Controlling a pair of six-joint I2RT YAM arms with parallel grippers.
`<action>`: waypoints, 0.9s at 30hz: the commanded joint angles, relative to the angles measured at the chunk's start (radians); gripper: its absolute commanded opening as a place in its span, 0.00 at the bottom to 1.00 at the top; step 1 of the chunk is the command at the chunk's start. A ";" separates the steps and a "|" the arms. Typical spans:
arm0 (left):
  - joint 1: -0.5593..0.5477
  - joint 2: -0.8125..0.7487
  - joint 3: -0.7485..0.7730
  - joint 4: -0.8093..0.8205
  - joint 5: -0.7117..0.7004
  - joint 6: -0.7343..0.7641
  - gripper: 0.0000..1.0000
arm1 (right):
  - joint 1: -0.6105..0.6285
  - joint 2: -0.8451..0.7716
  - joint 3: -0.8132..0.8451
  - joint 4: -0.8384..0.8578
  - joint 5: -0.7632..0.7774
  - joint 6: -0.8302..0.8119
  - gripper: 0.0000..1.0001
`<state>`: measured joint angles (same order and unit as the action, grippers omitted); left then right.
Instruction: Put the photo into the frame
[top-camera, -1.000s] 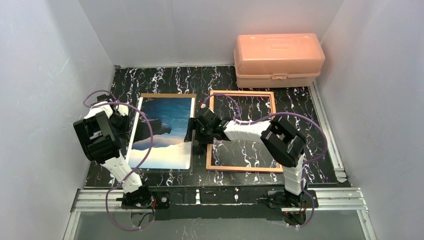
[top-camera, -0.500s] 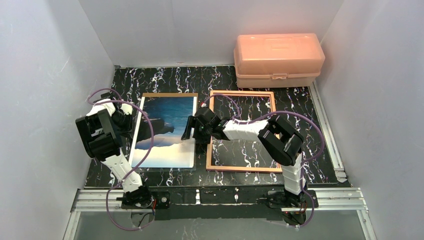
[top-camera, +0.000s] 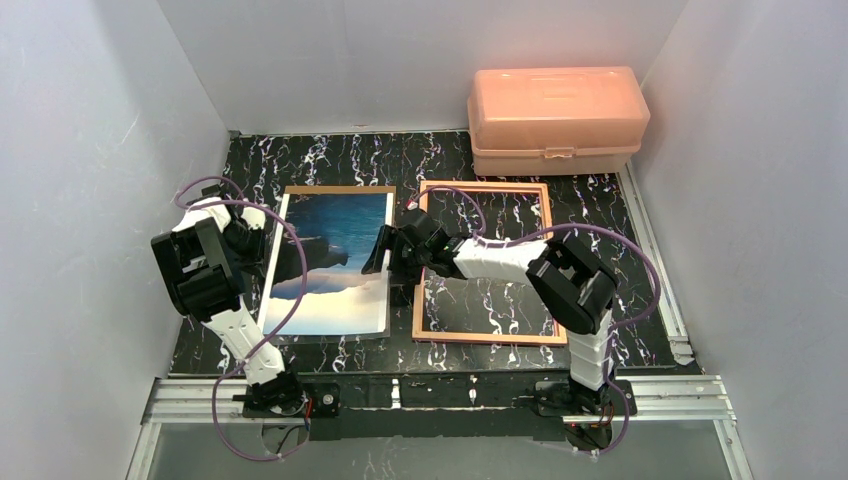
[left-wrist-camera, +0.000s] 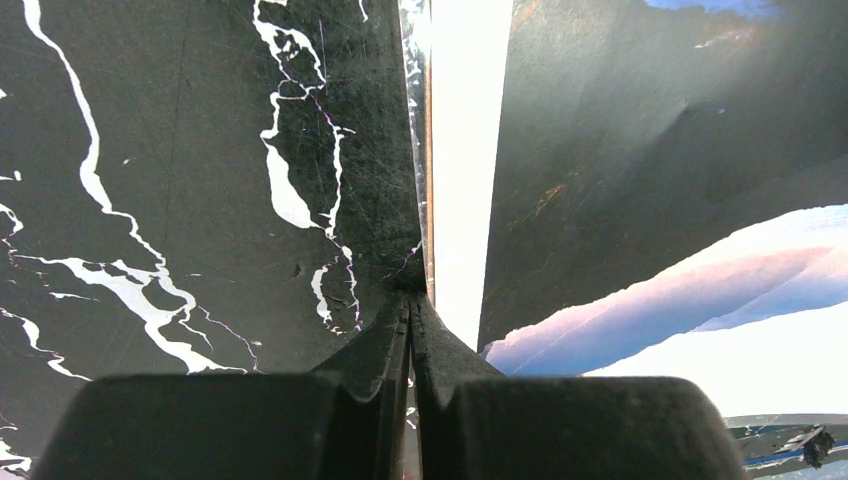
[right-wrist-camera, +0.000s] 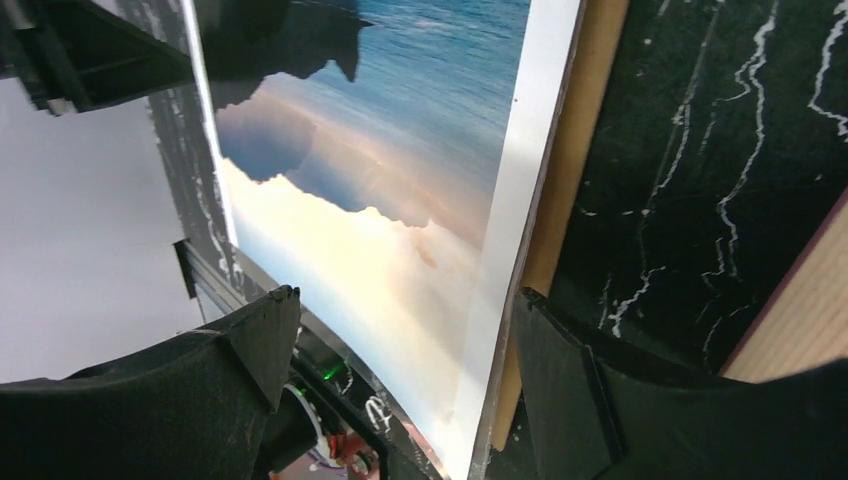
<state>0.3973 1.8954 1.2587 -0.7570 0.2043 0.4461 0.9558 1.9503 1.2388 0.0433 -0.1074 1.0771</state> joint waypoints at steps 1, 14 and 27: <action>-0.020 0.079 -0.051 -0.028 0.098 0.009 0.00 | 0.017 -0.091 -0.002 0.173 -0.057 0.044 0.84; -0.020 0.083 -0.047 -0.031 0.098 0.011 0.00 | 0.017 -0.014 -0.066 0.671 -0.295 0.188 0.81; -0.020 0.077 -0.048 -0.027 0.058 0.018 0.00 | -0.010 -0.085 -0.115 0.593 -0.256 0.125 0.78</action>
<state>0.3973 1.8977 1.2606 -0.7639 0.2173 0.4534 0.9649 1.9484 1.1454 0.5980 -0.3630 1.2316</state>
